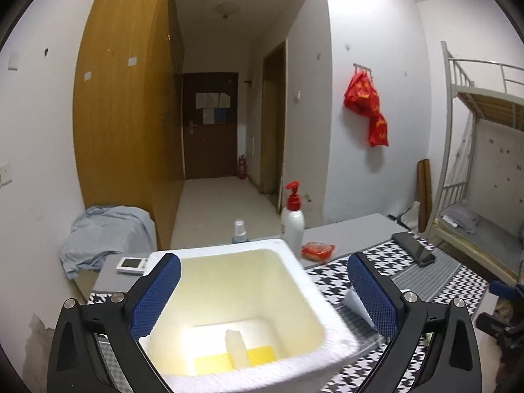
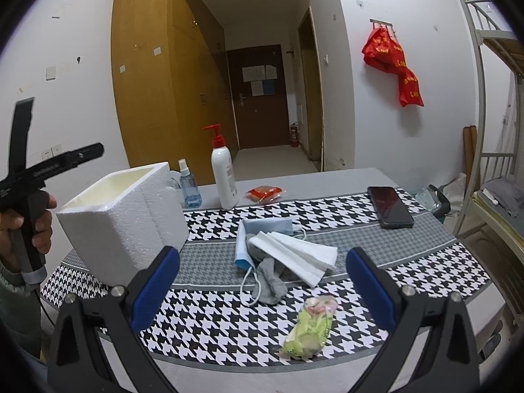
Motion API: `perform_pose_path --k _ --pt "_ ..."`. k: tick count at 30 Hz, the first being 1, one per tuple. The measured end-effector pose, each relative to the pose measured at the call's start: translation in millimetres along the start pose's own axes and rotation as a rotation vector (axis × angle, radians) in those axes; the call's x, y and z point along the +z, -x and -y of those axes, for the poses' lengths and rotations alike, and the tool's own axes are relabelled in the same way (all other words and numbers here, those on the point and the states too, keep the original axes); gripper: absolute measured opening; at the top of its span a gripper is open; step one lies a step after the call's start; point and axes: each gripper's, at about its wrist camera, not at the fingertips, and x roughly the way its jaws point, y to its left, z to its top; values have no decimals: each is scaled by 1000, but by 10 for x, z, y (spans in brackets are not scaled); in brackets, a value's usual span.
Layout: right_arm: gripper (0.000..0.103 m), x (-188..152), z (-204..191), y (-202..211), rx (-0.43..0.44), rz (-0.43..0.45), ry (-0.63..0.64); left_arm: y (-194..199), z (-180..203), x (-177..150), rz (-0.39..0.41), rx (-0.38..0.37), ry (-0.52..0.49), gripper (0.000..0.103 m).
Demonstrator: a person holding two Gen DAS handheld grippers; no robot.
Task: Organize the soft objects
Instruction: 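Withdraw both grippers from the box back toward the remaining items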
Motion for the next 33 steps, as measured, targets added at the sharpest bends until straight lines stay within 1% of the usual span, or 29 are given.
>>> perform_pose_path --k 6,9,17,23,33 --pt "103 -9 41 63 2 7 0 260 184 -47 61 1 -19 102" --pt "103 -5 57 104 6 11 4 344 287 -84 72 2 -38 102" --pt "103 -13 98 233 13 27 14 396 437 -124 59 -20 -42 102" --pt "103 -34 169 304 12 36 2 468 596 -213 66 -33 -65 102" --pt "103 -100 278 394 18 51 -7 504 869 -393 64 -95 -61 102"
